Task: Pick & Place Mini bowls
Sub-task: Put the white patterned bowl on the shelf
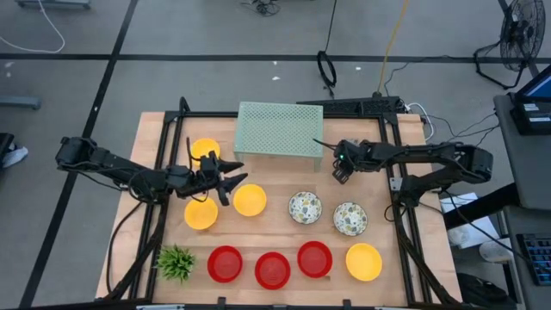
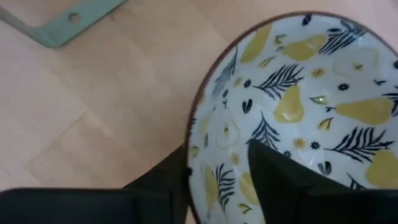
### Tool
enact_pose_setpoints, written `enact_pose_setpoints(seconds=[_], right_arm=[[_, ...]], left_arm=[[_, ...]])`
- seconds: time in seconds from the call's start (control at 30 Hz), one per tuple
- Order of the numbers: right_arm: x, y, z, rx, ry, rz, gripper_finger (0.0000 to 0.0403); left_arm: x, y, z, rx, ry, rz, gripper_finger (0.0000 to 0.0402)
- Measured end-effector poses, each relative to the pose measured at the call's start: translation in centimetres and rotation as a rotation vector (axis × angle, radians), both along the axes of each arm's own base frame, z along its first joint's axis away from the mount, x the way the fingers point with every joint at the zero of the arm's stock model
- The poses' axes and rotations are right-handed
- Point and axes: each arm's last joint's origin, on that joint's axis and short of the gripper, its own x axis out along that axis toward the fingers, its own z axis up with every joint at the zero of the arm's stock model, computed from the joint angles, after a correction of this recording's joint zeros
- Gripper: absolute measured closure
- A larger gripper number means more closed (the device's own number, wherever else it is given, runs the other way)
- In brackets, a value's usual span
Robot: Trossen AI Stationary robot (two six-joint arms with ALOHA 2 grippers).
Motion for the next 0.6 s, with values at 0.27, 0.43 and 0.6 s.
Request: enact_pose_setpoints(seconds=[0.27,0.43,0.6], right_arm=[[-0.1,-0.1,0.1,-0.029,0.009,-0.015,0.0392],[-0.2,0.0,1.9,-0.109,-0.014,-0.027,0.0398],[0.7,-0.2,7.4,-0.236,-0.167,-0.011,0.0400]], left_arm=[[0.0,0.0,0.0,0.023,0.006,0.002,0.0201],[0.0,0.0,0.0,0.031,0.009,0.003,0.0201],[0.0,0.0,0.0,0.031,0.009,0.004,0.0201]])
